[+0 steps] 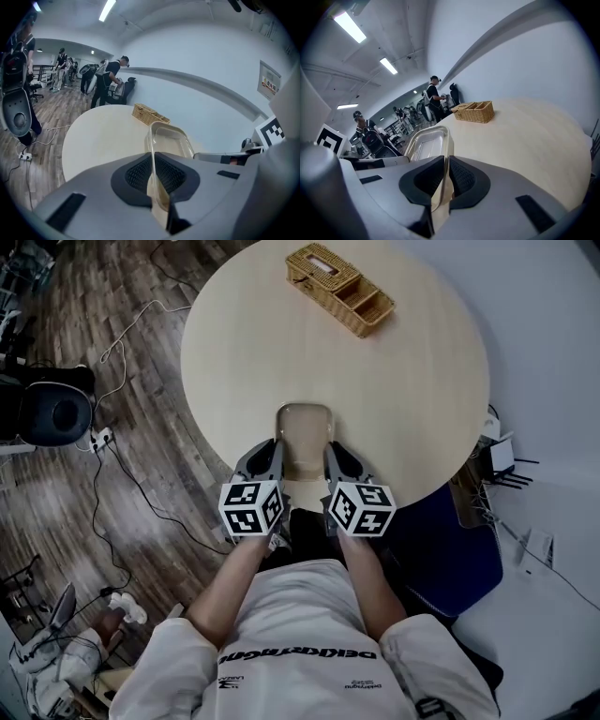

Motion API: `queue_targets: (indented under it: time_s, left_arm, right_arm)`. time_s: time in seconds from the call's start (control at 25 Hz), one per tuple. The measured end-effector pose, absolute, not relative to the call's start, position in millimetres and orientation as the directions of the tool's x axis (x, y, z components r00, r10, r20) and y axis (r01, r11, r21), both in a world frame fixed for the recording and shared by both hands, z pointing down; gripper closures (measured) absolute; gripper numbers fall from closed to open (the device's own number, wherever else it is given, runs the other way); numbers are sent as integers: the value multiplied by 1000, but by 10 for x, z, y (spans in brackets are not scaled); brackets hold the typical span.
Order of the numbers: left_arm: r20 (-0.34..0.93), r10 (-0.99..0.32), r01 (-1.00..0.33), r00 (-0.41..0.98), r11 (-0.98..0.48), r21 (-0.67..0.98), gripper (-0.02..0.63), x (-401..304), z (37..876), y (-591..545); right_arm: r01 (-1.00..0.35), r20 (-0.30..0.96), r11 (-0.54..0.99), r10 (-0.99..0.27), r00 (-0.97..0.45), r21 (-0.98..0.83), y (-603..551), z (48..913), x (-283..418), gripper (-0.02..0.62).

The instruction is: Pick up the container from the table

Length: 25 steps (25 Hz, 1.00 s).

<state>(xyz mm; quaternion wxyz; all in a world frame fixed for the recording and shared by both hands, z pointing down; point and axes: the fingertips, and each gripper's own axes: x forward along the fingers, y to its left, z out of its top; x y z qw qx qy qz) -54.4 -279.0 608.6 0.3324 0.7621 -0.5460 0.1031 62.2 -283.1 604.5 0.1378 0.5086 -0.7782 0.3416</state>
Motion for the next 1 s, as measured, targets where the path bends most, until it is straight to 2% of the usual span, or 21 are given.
queue_targets:
  time_s: [1.0]
  left_arm:
    - [312, -858, -898, 407, -314, 307, 569, -658, 4606, -1895]
  right_arm:
    - [-905, 368, 314, -836, -407, -287, -1904, 4579, 510, 531]
